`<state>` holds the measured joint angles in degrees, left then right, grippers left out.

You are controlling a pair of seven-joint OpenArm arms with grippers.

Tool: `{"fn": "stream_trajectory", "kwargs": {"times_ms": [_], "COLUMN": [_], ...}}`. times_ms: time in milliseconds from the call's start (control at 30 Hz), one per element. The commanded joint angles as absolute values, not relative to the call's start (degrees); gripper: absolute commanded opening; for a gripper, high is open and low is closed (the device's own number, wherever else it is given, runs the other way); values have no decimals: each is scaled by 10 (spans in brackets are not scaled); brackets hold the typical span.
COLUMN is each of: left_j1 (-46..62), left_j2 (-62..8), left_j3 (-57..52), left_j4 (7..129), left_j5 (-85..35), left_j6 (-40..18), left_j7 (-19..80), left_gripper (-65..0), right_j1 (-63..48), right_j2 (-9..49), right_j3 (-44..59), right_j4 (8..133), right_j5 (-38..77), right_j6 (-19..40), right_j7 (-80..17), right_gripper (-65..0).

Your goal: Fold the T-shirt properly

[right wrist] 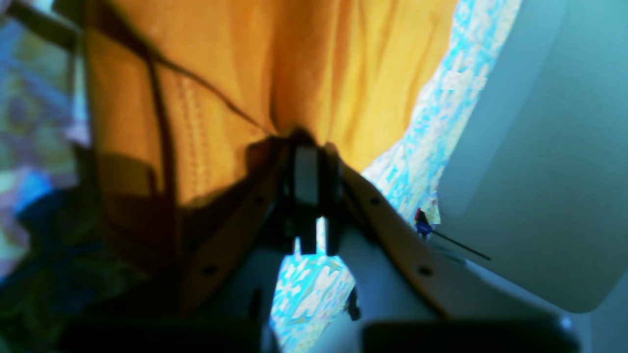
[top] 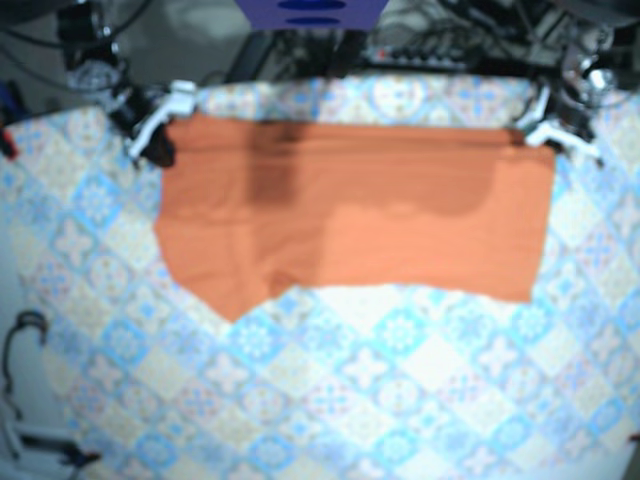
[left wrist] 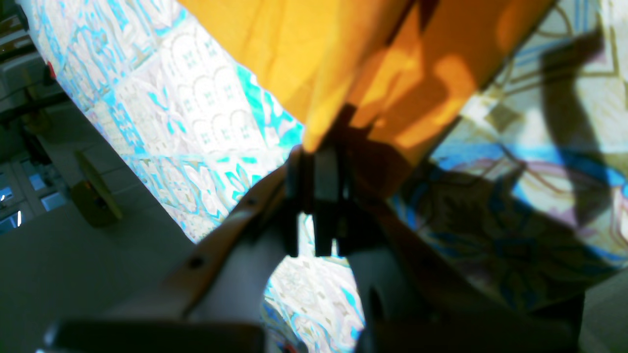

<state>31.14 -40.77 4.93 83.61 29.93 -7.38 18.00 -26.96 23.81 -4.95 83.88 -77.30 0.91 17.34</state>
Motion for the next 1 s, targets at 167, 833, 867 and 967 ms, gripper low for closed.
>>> {"fn": "stream_trajectory", "kwargs": {"times_ms": [167,833,867,967], "left_j1": [291,246,246,242], "left_j2": [-420,-418,-417,-417], "left_j3": [44,44,44,44], "left_j4": [843,841,841,841], "left_j5": [303,307,307,307], "left_j6": [-64,-63,-63,-63], "left_j7": [186,188,188,188], "left_gripper": [-650,-650,-650,-650], "right_j1": [-265,-253,-253,-253], "right_j2": [247,235,235,235], "right_j3": [-45,-65,-65,-65], "right_j4": [828,810,810,810], "right_j5": [-766,-766,-766,-766], "right_j6": [0,0,0,0], "right_j7": [171,170,170,170], "right_gripper": [-650,-650,-650,-650]}}
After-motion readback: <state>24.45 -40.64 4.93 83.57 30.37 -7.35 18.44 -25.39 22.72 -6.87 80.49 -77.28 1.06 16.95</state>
